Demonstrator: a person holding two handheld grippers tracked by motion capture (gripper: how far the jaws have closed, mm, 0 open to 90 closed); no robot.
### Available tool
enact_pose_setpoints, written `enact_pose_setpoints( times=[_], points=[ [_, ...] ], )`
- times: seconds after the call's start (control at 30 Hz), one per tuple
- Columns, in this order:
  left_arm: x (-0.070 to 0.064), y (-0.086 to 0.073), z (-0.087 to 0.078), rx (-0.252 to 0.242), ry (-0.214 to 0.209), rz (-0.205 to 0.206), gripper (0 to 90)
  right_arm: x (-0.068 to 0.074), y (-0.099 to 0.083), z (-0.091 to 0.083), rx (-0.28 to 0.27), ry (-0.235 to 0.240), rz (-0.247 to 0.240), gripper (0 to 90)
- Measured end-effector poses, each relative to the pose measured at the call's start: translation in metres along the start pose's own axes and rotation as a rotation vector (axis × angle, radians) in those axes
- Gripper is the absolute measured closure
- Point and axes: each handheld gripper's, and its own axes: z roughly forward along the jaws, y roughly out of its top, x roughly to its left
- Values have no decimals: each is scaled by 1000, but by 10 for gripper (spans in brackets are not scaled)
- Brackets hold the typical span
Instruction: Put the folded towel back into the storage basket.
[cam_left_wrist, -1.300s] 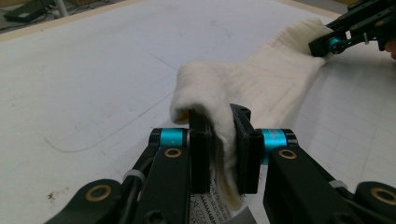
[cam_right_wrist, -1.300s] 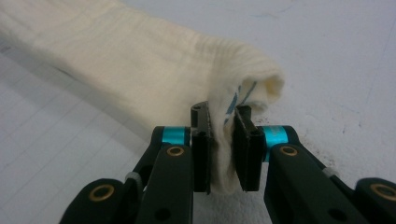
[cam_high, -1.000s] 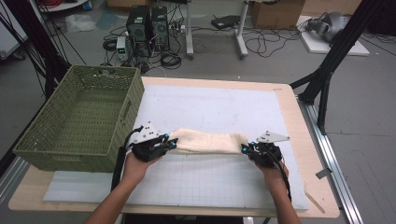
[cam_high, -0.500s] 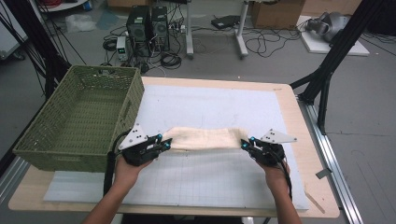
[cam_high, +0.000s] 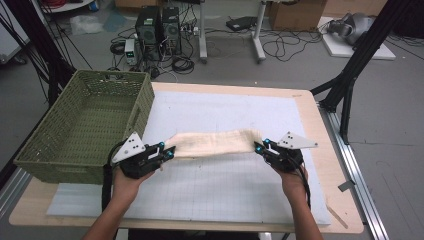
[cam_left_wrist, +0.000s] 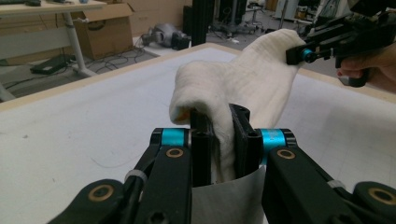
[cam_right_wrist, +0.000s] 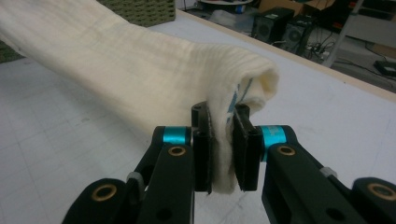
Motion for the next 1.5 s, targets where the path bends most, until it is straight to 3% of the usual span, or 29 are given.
enact_pose_setpoints(
  times=[0.13,0.53,0.87,1.2,1.5],
  points=[
    [0,6,-9,-22,12,5,799,1,7,4,-11,3,-6,799],
    [6,17,-39,-80,71,6,802,3,52,28,-54,24,-32,800],
    [13,19,-62,-107,121,-5,802,9,95,61,-48,42,-79,800],
    [17,20,-82,-123,175,-6,802,14,127,90,-60,59,-90,800],
    [24,20,-104,-148,233,-21,803,29,165,123,-73,88,-130,800]
  ],
)
